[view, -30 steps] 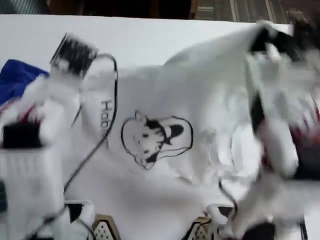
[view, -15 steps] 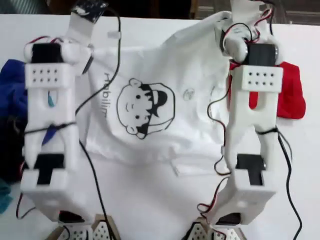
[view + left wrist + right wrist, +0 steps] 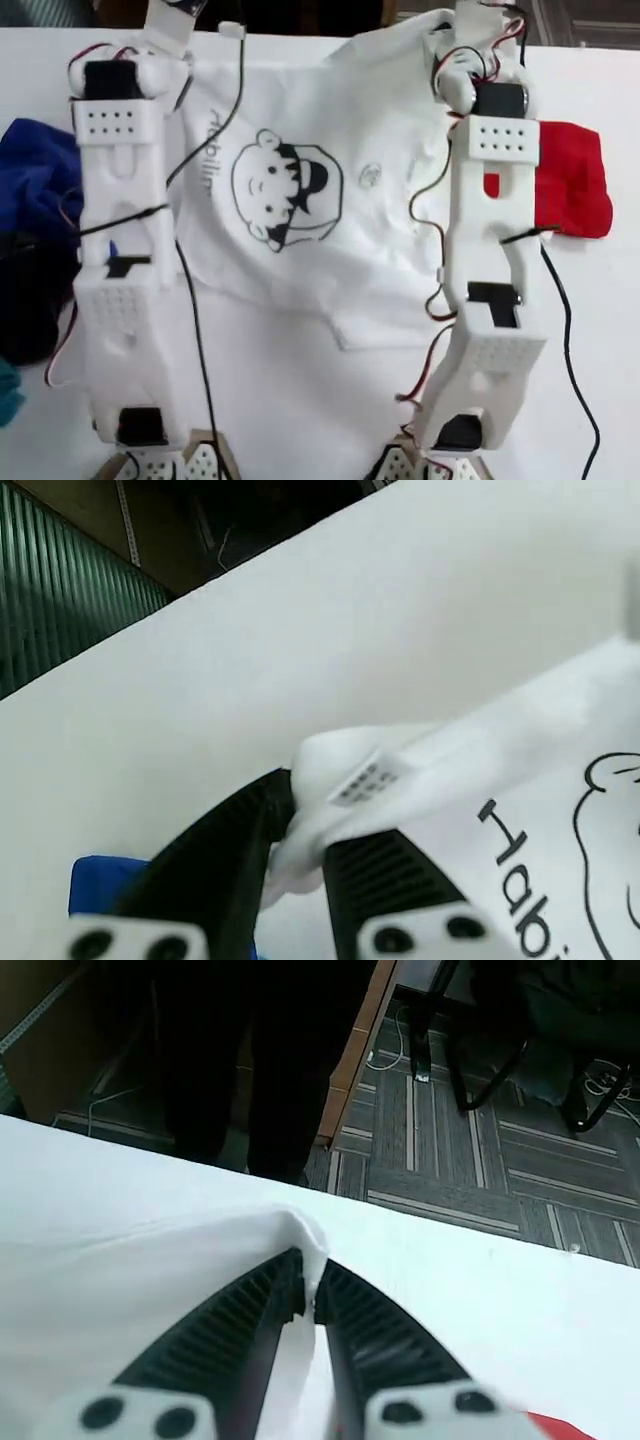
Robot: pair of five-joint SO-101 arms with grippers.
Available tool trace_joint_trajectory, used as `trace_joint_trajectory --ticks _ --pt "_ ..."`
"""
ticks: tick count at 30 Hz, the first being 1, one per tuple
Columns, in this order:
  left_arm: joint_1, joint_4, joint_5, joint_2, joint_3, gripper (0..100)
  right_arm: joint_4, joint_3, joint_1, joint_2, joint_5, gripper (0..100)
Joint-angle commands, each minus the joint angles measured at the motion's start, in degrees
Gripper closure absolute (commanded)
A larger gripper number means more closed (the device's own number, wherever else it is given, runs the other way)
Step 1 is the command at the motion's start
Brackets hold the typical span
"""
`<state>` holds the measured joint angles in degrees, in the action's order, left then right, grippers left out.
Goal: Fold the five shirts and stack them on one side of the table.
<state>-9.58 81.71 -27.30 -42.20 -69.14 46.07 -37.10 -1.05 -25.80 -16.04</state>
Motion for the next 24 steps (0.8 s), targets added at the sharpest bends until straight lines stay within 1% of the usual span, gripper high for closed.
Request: trace_joint_trajectory --ticks 1,7,14,20,22,24 --pt "0.0 -0.97 0.09 -5.27 -6.64 97 -1.8 -0.97 0.75 -2.33 -0.18 97.9" --pt "-0.35 -0.97 -0.26 -17.67 -10.68 97 -1.54 -0.97 0.66 -10.77 -0.18 97.9" --pt "0.35 -0.62 -0.26 -27.52 -17.01 97 -1.36 -0.97 0.66 -16.22 -0.18 97.9" --pt "0.44 -0.44 0.0 -30.51 -22.64 97 -1.27 -0.97 0.66 -16.92 -0.18 97.9" --pt "0.44 1.32 0.0 -30.15 -24.04 97 -1.1 -0.97 0.92 -16.75 -0.18 97.9" --pt "0.44 5.1 0.0 -29.71 -26.42 97 1.01 -0.97 1.19 -15.52 -0.18 97.9"
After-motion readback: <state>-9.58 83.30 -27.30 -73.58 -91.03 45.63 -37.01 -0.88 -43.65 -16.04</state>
